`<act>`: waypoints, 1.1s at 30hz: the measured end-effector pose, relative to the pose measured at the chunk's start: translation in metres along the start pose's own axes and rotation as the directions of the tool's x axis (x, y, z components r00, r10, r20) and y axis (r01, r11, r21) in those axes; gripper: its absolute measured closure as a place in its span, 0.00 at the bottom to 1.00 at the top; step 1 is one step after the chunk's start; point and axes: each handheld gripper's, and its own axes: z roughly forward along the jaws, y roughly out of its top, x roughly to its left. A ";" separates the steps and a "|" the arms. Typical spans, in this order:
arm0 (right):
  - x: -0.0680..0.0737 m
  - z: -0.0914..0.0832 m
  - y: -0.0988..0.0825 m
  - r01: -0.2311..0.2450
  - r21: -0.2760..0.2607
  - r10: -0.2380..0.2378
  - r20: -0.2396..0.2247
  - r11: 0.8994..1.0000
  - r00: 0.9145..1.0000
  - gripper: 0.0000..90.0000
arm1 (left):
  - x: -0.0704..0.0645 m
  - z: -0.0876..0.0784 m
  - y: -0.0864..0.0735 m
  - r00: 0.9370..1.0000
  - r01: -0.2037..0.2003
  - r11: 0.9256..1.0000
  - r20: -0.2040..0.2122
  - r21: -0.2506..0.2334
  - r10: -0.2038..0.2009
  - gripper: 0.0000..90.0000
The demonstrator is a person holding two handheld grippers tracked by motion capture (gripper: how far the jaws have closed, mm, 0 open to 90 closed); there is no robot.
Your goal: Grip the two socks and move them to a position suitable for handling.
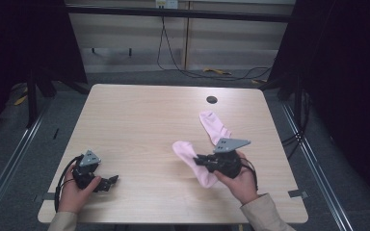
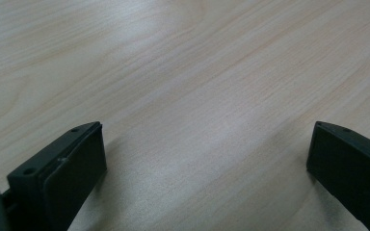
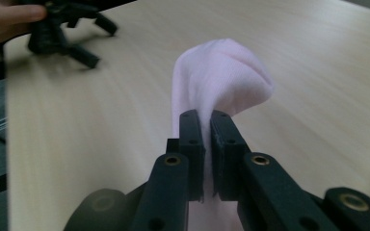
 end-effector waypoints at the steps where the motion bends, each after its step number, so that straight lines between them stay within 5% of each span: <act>1: 0.000 0.000 0.000 0.000 0.000 0.000 0.000 1.000 1.000 0.90 | 0.000 0.000 0.000 1.000 0.000 1.000 0.000 0.000 0.000 0.00; 2: 0.013 0.009 -0.005 -0.001 -0.009 0.001 -0.060 1.000 0.998 0.79 | 0.000 0.000 0.000 1.000 0.000 1.000 0.000 0.000 0.000 0.00; 5: 0.023 0.020 -0.012 -0.006 0.000 0.006 -0.079 1.000 0.997 0.61 | 0.000 0.000 0.000 1.000 0.000 1.000 0.000 0.000 0.000 0.00; 15: 0.002 0.026 -0.023 -0.057 0.023 0.056 0.055 0.998 0.997 0.48 | 0.000 0.000 0.000 1.000 0.000 1.000 0.000 0.000 0.000 0.00; 21: -0.019 0.026 -0.020 -0.091 0.025 0.087 0.154 0.995 0.984 0.46 | 0.000 0.000 0.000 1.000 0.000 1.000 0.000 0.000 0.000 0.00; 23: -0.036 0.028 -0.017 -0.111 0.039 0.098 0.233 0.993 0.967 0.45 | 0.000 0.000 0.000 1.000 0.000 1.000 0.001 0.000 0.000 0.00; 25: -0.042 0.029 -0.016 -0.121 0.035 0.109 0.249 0.992 0.962 0.45 | 0.000 0.000 0.000 1.000 0.000 1.000 0.000 0.000 0.000 0.00; 27: -0.057 0.031 -0.012 -0.119 0.037 0.101 0.322 0.992 0.941 0.45 | 0.000 0.000 0.000 1.000 0.000 1.000 0.000 0.000 0.000 0.00; 32: -0.086 0.036 -0.005 -0.168 0.024 0.144 0.408 0.986 0.902 0.44 | 0.000 0.000 0.000 1.000 0.000 1.000 0.000 0.000 0.000 0.00; 33: -0.086 0.036 -0.005 -0.168 0.024 0.144 0.408 0.986 0.902 0.44 | 0.000 0.000 0.000 1.000 0.000 1.000 0.000 0.000 0.000 0.00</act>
